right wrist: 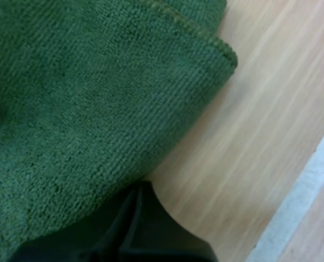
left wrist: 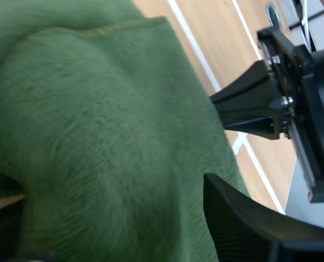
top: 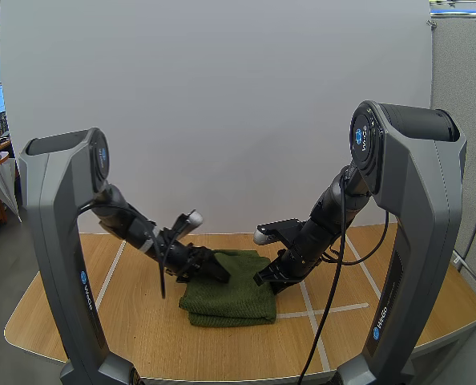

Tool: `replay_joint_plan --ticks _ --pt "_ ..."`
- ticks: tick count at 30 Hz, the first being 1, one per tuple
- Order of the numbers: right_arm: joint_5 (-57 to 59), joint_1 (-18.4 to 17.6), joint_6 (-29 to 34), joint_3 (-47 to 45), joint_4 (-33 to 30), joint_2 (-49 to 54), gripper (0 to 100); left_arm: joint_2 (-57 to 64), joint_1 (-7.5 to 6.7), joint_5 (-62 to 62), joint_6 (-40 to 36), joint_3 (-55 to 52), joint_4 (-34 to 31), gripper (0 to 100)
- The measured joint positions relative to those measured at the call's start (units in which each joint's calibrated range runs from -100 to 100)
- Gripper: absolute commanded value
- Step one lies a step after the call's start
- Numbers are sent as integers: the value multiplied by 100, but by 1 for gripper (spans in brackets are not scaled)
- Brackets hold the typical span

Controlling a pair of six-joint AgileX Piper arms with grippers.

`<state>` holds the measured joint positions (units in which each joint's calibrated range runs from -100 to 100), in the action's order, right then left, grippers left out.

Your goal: Fold the towel

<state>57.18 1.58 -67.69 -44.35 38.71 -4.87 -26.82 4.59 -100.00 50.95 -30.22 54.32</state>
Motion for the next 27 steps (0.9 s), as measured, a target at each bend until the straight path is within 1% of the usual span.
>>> replay_joint_plan --ticks 4,5,6,9,10,12,15,16,27 --pt "0 0 0 0 0 0 0 0 -183 70 -15 0 64 100" --pt "0 0 0 0 0 0 0 0 -256 91 -25 0 99 100" --pt "0 0 0 0 0 0 0 -14 -296 107 -25 0 140 100" --pt "0 0 0 0 0 0 0 -28 -350 182 -25 0 258 99" --pt "0 0 0 0 0 0 0 -40 -370 234 -25 0 296 88" --pt "0 0 0 0 0 0 0 -51 -383 253 -25 0 333 60" --pt "0 0 0 0 0 0 0 -51 -393 253 -25 0 349 5" --pt "0 0 0 0 0 0 0 -51 -393 318 -25 0 360 0" --pt "0 0 0 0 -13 42 0 -78 -393 388 215 -12 371 0"
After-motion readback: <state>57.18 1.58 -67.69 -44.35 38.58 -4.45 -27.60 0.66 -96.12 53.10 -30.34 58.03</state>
